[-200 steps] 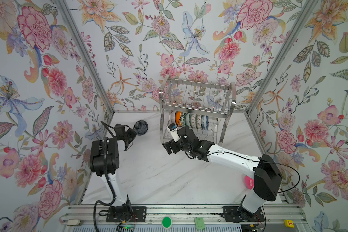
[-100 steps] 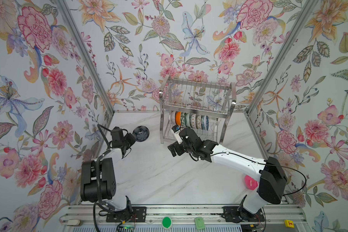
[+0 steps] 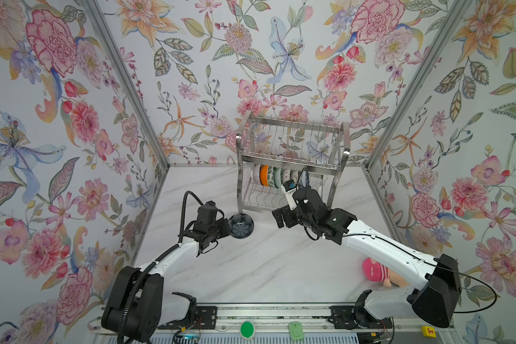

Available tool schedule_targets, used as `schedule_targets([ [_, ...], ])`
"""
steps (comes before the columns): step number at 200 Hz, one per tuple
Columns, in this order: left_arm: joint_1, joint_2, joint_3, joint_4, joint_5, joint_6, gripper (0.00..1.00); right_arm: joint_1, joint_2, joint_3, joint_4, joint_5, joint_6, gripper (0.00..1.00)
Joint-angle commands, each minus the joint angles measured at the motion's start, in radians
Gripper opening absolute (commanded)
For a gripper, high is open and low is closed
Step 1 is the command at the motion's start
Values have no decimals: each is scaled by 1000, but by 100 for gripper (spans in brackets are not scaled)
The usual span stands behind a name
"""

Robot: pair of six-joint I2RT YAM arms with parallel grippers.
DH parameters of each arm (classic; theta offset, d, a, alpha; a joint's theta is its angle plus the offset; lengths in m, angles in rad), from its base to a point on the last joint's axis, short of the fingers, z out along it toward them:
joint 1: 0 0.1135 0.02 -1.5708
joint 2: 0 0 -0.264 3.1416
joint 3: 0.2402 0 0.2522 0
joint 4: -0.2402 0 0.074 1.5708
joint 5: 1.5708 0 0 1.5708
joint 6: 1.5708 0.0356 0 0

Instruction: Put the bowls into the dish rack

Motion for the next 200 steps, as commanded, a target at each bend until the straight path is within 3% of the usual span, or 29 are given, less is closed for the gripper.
schedule_targets([
  [1, -95, 31, 20, 24, -37, -31, 0, -22, -38, -39, -31, -1, 21, 99],
  [67, -325, 264, 235, 54, -64, -53, 0, -59, -62, -101, -85, -20, 46, 99],
  [123, -396, 398, 348, 52, -57, -51, 3, -88, -120, -163, -104, -28, 60, 99],
  [156, -398, 412, 362, 71, -46, -57, 12, -98, -128, -181, -104, -49, 68, 99],
  [168, -399, 408, 364, 73, -47, -58, 23, -98, -126, -185, -103, -55, 71, 99],
  [183, -396, 392, 360, 81, -51, -63, 28, -98, -120, -187, -104, -58, 72, 99],
  [200, -388, 367, 351, 86, -51, -65, 47, -96, -113, -188, -103, -68, 77, 99],
])
